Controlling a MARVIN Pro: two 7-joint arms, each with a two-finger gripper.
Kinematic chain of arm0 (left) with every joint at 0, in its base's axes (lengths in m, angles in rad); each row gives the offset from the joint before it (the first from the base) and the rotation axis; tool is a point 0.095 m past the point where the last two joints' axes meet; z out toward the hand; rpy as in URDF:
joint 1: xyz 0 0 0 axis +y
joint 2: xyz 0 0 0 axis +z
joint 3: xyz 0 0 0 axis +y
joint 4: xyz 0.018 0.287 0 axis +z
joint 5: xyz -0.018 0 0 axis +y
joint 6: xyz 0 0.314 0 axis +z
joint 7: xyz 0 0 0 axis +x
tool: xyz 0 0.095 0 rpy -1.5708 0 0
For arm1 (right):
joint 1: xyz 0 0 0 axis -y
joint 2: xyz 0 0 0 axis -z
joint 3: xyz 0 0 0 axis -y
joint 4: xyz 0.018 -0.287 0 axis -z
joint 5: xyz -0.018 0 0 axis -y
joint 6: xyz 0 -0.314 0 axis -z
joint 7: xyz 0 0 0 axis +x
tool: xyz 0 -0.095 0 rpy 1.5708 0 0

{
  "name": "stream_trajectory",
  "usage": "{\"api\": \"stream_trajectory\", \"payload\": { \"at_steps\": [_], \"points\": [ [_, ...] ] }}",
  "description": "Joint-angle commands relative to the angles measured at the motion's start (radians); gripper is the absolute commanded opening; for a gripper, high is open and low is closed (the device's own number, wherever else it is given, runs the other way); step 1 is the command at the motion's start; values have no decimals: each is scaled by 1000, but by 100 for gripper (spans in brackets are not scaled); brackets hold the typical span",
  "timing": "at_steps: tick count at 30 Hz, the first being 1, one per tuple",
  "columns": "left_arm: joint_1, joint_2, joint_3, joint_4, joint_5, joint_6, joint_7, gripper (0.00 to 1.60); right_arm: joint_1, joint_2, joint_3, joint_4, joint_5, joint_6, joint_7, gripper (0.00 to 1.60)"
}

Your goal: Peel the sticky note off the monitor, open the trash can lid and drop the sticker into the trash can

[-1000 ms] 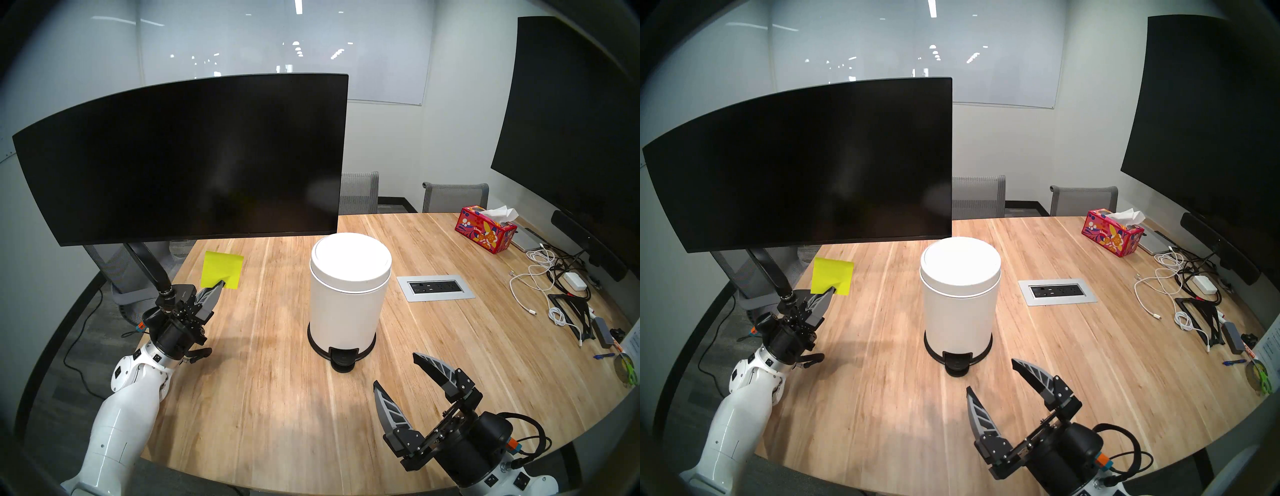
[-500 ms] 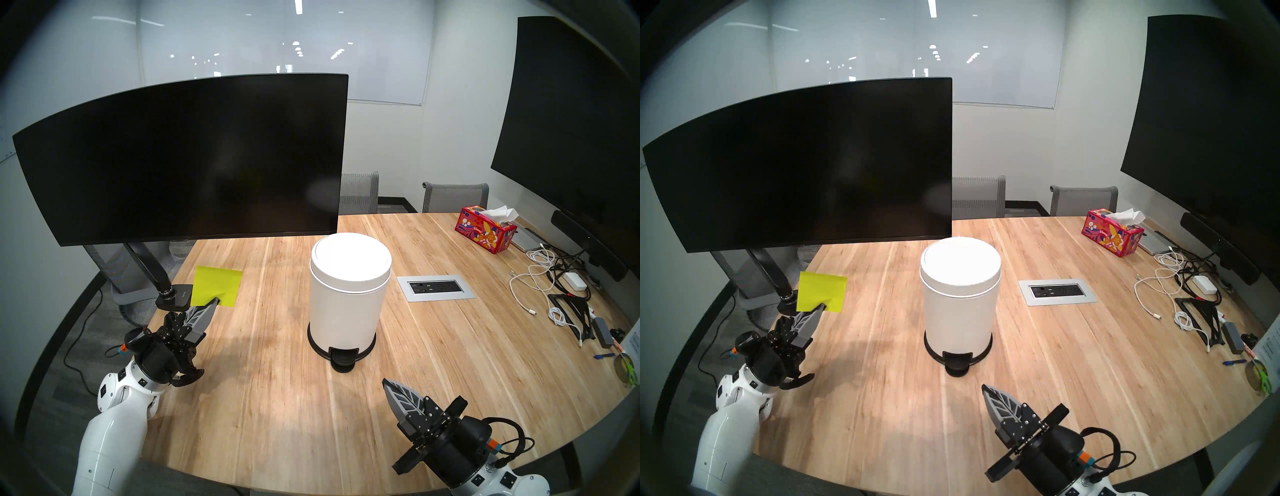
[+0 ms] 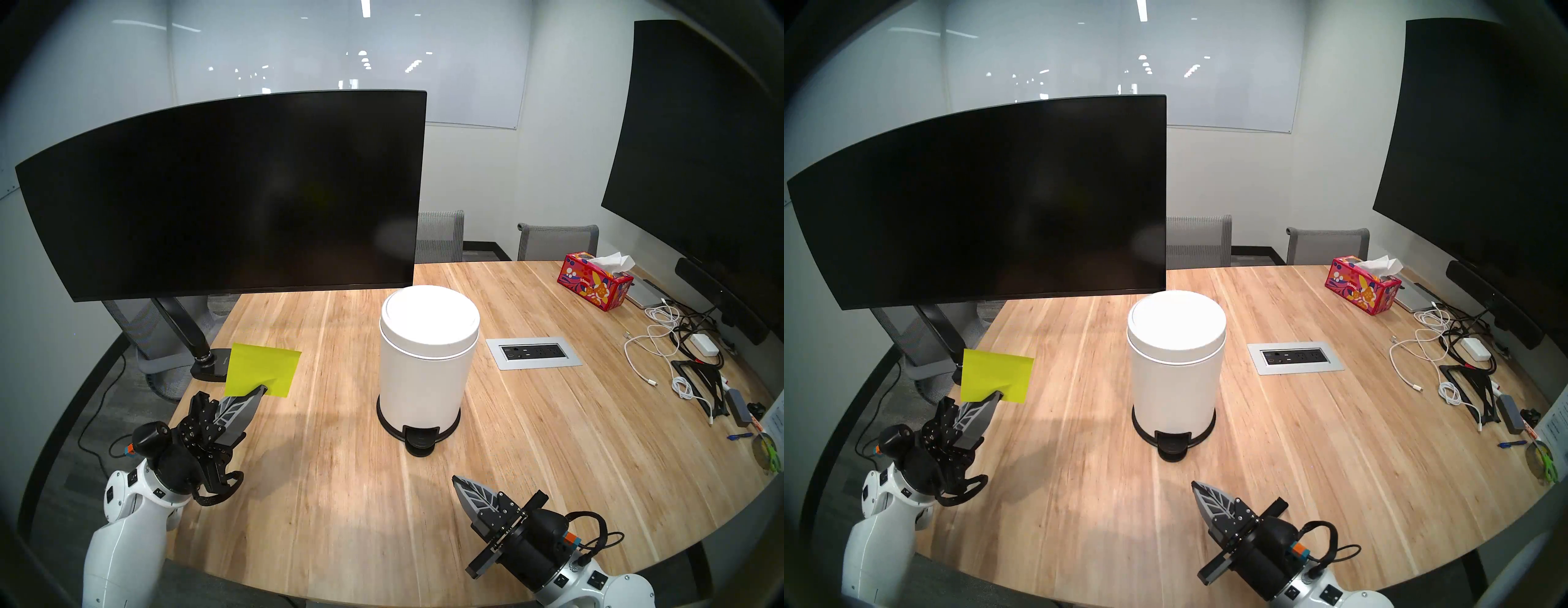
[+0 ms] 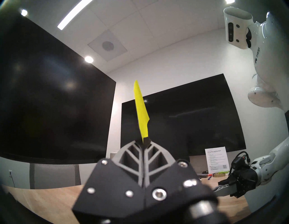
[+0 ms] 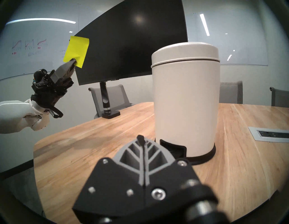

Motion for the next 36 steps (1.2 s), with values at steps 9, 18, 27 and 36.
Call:
{"api": "stream_trajectory", "payload": {
  "at_steps": [9,18,27,36],
  "points": [
    [186,-38,-65,-210,24,17,59,0,184,7,-37,47,-70,94,-57,0],
    [277,-68,-94,-351,78,54,132,0,297,19,-66,80,-127,186,-77,0],
    [377,-114,-135,-470,152,106,243,0,387,29,-99,137,-166,274,-76,0],
    [414,-139,-158,-521,187,142,306,0,487,29,-128,216,-183,319,-54,0]
  ]
}}
